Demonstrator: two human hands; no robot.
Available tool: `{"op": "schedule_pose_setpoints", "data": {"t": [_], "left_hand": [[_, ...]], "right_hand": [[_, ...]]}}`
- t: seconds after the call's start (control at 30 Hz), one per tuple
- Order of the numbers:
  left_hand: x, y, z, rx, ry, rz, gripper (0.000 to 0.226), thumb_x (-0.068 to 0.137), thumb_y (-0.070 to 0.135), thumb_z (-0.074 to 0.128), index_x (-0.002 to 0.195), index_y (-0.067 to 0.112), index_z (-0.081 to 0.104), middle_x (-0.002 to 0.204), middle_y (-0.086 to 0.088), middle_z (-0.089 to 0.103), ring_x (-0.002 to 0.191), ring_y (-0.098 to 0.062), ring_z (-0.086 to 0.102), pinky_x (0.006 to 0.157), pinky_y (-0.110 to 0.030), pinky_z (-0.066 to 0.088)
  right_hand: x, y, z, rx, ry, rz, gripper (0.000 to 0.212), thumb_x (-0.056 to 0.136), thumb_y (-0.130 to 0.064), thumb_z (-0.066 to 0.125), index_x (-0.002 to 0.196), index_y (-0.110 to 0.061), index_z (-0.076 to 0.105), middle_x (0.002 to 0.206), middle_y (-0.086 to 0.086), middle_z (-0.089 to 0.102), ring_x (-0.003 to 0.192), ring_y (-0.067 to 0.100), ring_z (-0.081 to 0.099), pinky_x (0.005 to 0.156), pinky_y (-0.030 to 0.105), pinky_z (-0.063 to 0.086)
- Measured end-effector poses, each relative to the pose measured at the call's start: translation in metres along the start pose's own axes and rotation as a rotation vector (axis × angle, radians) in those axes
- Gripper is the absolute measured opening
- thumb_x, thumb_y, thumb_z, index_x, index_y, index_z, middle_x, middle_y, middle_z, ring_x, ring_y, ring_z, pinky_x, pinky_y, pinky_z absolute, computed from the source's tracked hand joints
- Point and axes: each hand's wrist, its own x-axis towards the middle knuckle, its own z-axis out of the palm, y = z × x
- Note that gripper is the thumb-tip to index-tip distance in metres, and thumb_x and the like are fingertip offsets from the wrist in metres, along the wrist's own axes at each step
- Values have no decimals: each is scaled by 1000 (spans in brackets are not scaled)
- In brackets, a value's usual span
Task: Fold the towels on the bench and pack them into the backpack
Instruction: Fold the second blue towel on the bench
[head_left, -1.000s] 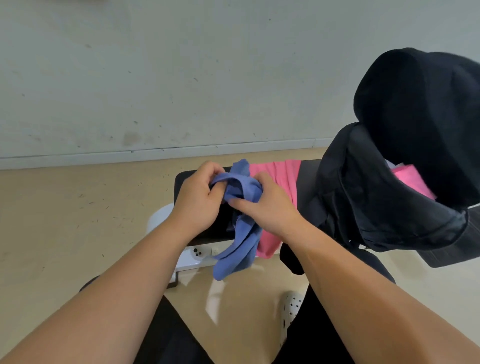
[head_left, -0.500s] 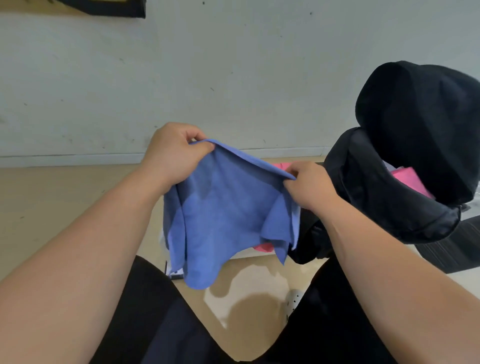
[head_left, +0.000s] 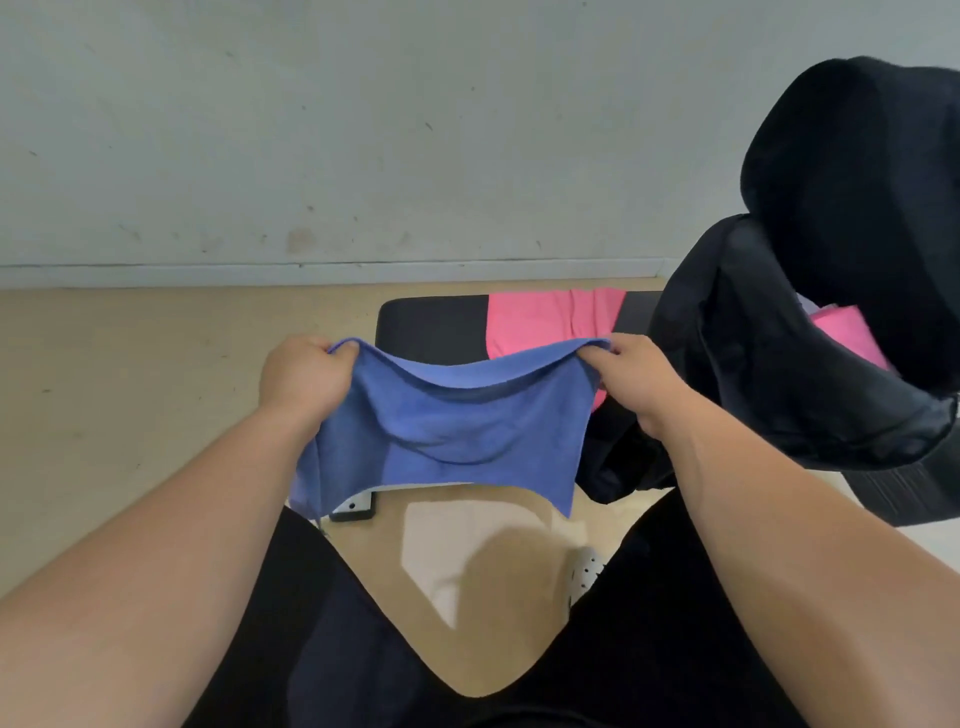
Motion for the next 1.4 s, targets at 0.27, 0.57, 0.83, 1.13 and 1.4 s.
{"op": "schedule_pose_setpoints", "data": {"t": [0.27, 0.57, 0.83, 1.13, 1.4], "left_hand": [[39, 15, 37, 95, 86, 89, 45, 100, 33, 49, 61, 12, 40, 56, -4, 44, 54, -25, 39, 48, -33, 25], [89, 33, 94, 223, 59, 146, 39, 102, 34, 42, 66, 18, 41, 64, -2, 49, 64, -30, 47, 55, -34, 31], [168, 57, 95, 305, 195, 242, 34, 104, 38, 39, 80, 16, 50, 81, -11, 58, 72, -31, 47, 61, -37, 33], [140, 56, 131, 520, -118, 187, 56, 96, 50, 45, 144, 20, 41, 145, -13, 41, 131, -38, 38, 104, -53, 34], [31, 73, 159, 544, -292, 410, 78, 92, 71, 28, 158, 35, 8, 168, -4, -2, 153, -31, -5, 118, -64, 4]], "right_hand": [[74, 6, 23, 116, 170, 152, 43, 100, -38, 47, 81, 0, 54, 74, 9, 50, 68, 22, 47, 62, 32, 40], [161, 6, 35, -459, 116, -39, 42, 106, -37, 37, 75, -12, 52, 86, 9, 58, 80, 29, 51, 69, 33, 34], [228, 0, 18, -472, 221, 6, 43, 104, -39, 39, 75, -10, 53, 69, 2, 52, 76, 31, 50, 65, 32, 31], [210, 9, 44, -598, 271, -32, 57, 91, -46, 59, 141, -26, 43, 138, 9, 44, 123, 31, 47, 104, 45, 38], [115, 34, 73, -912, 87, -184, 75, 96, -69, 21, 158, -35, -3, 166, 6, -19, 151, 28, -21, 117, 60, -13]]}}
